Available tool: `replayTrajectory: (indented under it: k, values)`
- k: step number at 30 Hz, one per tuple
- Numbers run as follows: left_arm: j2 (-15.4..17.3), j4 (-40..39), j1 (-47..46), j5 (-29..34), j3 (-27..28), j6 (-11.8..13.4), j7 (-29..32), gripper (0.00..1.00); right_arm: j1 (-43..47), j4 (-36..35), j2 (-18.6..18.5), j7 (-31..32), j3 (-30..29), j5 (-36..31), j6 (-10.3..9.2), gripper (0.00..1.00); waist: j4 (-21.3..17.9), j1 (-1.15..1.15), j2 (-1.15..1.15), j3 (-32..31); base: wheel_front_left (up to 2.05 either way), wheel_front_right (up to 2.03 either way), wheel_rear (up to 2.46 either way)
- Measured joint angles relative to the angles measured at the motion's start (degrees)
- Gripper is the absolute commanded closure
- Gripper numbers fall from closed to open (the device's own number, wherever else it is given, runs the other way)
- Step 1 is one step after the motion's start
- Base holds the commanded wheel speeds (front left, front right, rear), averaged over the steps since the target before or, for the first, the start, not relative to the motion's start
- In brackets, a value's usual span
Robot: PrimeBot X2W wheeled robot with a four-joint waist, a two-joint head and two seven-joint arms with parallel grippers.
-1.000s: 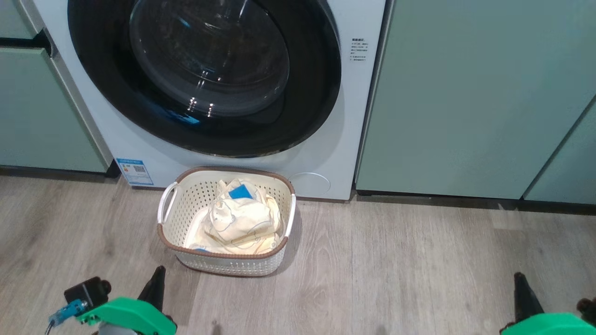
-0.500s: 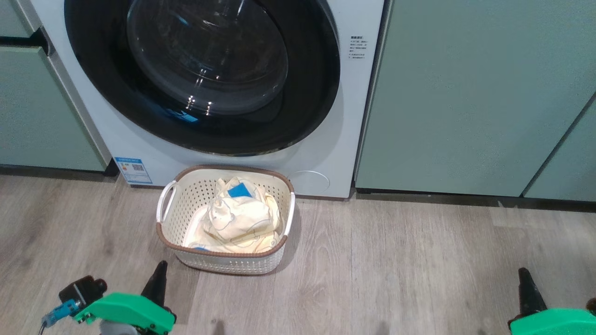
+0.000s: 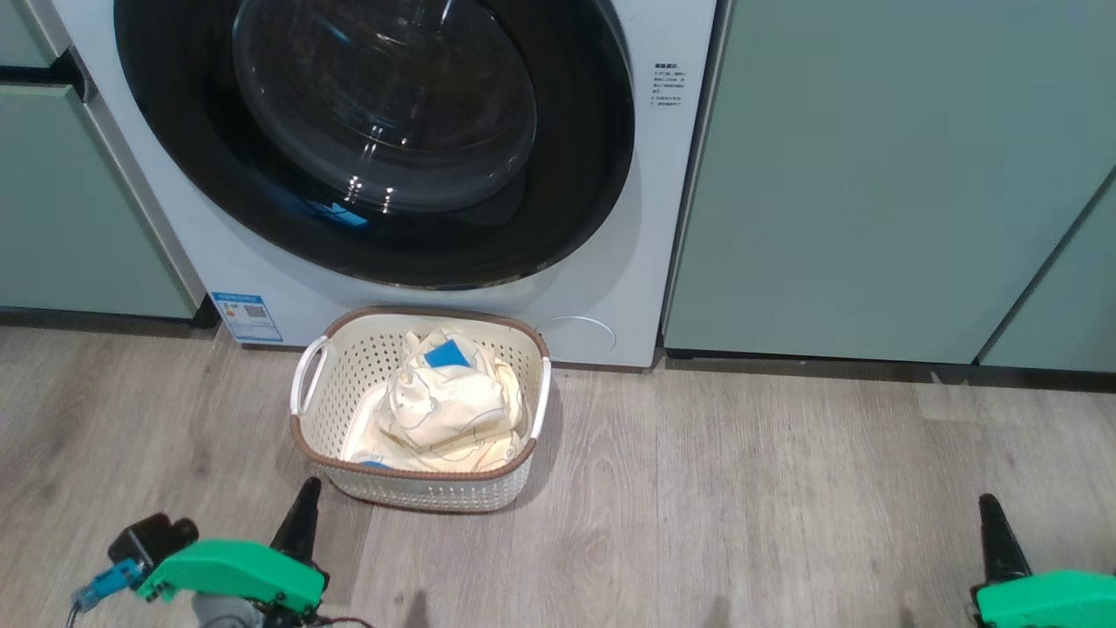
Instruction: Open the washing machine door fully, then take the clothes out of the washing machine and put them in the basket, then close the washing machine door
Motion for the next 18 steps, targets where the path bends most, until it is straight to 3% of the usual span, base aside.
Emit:
replayTrajectory:
  k: [18]
  values:
    - [-1.23,-2.46,-0.62,-9.69,0.52,0.0,2.81,1.0,-0.95,-1.72,0.0,2.67,-1.04,10.38,0.0,1.0,-0.24,0.0,0.0,0.46,0.0,0.0,0.0]
